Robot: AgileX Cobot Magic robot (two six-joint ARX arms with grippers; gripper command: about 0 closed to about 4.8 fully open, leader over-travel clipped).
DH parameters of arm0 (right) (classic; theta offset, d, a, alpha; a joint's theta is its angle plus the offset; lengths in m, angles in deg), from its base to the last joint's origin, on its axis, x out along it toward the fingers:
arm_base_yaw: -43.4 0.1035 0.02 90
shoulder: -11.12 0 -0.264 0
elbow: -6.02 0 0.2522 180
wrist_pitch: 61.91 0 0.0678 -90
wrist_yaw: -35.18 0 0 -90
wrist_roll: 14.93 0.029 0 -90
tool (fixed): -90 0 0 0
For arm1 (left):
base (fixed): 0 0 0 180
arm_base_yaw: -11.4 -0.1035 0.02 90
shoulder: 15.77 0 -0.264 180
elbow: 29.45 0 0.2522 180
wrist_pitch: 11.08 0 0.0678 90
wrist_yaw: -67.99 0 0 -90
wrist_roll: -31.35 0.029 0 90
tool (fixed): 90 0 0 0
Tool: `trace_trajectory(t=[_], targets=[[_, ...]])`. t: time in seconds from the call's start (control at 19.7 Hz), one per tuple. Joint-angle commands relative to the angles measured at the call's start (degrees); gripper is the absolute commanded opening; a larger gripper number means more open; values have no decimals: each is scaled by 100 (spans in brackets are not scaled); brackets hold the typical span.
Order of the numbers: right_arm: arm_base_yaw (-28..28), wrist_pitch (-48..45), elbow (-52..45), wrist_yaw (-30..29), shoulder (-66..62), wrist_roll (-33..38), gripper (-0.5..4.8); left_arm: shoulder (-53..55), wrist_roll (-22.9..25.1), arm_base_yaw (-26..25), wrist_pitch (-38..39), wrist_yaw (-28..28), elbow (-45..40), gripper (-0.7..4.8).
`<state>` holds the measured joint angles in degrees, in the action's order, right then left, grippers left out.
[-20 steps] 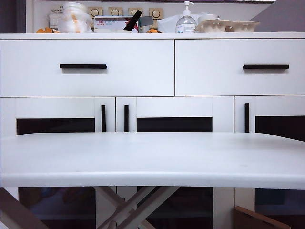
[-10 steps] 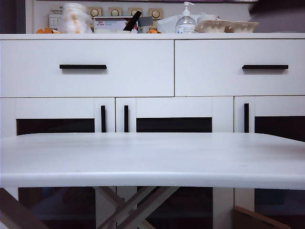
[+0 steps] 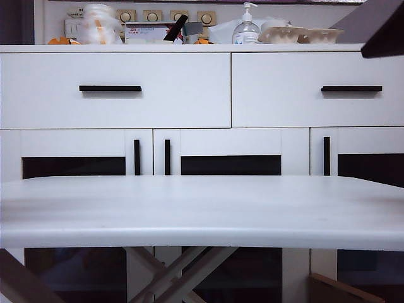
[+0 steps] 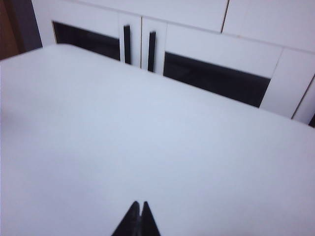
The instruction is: Pick up a can of beer from the white table, open the left drawer, place the beer inside the drawer, and finally close the drawer.
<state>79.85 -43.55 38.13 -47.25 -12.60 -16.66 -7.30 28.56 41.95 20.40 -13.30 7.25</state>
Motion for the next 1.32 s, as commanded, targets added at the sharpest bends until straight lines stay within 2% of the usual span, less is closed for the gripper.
trace_trajectory(t=[0.05, 0.15, 0.25, 0.35, 0.46, 0.66, 0.76, 0.86, 0.96, 1.01, 1.06, 1.17, 1.32], targets=[[2, -11, 24, 4, 13, 22, -5, -442, -221, -4, -151, -341, -678, -5], [2, -11, 24, 4, 13, 24, -5, -616, -210, -7, -293, -306, -1012, -5], [2, -11, 24, 4, 13, 22, -5, -743, -192, -13, -844, -59, -1344, -5], [2, -11, 24, 4, 13, 24, -5, -824, 35, -83, -1202, 157, -1600, -5], [2, -13, 24, 4, 15, 24, -5, -824, 175, -411, -1355, 111, -1722, -5], [9, -9, 24, 4, 15, 22, -5, -824, 343, -1871, -1550, -197, -1740, -5], [9, -9, 24, 4, 15, 24, -5, -824, 343, -2583, -1547, -549, -1770, -5], [13, -9, 24, 4, 15, 22, -5, -824, 343, -3084, -1574, -892, -1886, -5], [13, -9, 24, 4, 15, 22, -5, -824, 350, -3386, -1864, -1187, -2092, -5], [15, -9, 24, 2, 15, 22, -5, -824, 492, -3556, -2170, -1620, -2234, -5], [13, -11, 24, 4, 15, 22, -5, -824, 647, -3622, -2201, -1762, -2238, -5], [13, -7, 24, 4, 13, 22, -5, -824, 664, -3644, -2197, -1714, -2238, -5], [13, -9, 24, 2, 15, 24, -5, -824, 664, -3644, -2116, -1338, -2238, -5]])
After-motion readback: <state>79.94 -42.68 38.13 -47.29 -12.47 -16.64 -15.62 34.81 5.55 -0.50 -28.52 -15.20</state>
